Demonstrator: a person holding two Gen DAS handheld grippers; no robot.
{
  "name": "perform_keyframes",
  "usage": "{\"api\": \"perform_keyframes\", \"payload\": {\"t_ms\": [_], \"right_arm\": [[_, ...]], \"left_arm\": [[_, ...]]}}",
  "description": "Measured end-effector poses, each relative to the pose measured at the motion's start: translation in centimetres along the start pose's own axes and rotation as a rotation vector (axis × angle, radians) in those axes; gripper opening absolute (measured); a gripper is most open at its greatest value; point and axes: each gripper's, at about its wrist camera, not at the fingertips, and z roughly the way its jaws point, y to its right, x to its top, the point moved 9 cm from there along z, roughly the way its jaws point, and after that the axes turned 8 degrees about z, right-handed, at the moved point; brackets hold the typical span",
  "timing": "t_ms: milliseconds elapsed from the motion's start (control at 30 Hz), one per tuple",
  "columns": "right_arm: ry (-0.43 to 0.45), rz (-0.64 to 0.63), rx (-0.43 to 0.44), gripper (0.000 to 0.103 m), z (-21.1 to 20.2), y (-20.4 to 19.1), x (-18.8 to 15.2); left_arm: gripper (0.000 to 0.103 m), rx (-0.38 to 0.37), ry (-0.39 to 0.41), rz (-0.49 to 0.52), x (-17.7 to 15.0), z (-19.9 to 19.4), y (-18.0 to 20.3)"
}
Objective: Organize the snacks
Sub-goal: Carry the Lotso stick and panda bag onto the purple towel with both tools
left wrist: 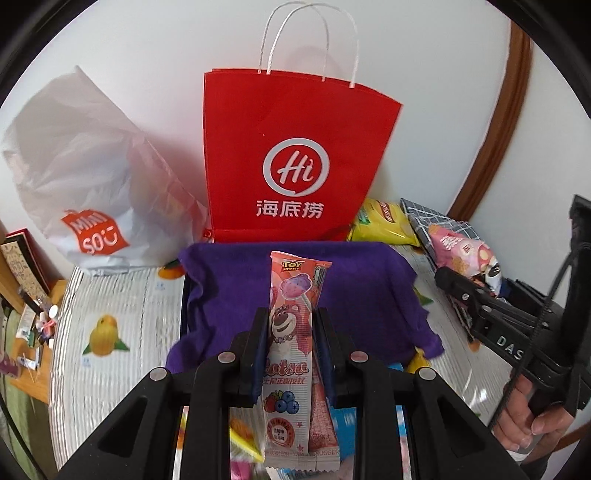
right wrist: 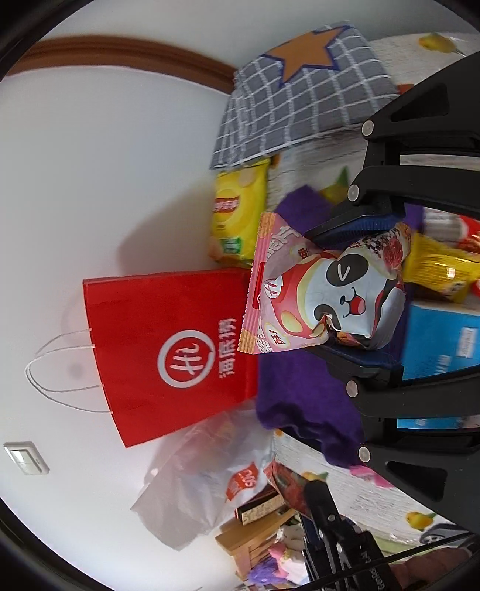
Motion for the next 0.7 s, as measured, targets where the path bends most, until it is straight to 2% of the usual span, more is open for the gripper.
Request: {"api": "perform_keyframes", "payload": {"t_ms": [267,400,500,533,600,700], "right_arm": [[0.034,-0.046,-0.015,0.050,2.9,-0.2,3.9],[0.017,-0.048,-0.019,0.050,5.0,0.7,3.9],[-0.038,-0.028,-0.021,0.050,7.6,1.8,2.8],[-0.087,-0.021,-0.013,0.050,8.7,2.0,2.3],[-0.105,-0.009,0.013,0.050,9.7,2.1,2.0],[-0.136,-0.033,-0.008,0.050,11.2,2.3,1.0]], "left_arm": [[0.023,0.001,-0.009,0.018,4.2,3.6,-0.6],[0.023,0.010,0.001,0.035,5.6,5.6,-1.1],[0.023,0.038,-0.022,0.043,5.2,7.8,-2.2],[0.023,0.046,-0.055,0.036,4.9,8.8,-2.8],[0.023,0.048,-0.093,0.008,4.5,10.2,-4.0],[0.023,0.031,-0.123,-0.035,3.9,11.1,-5.6]]}}
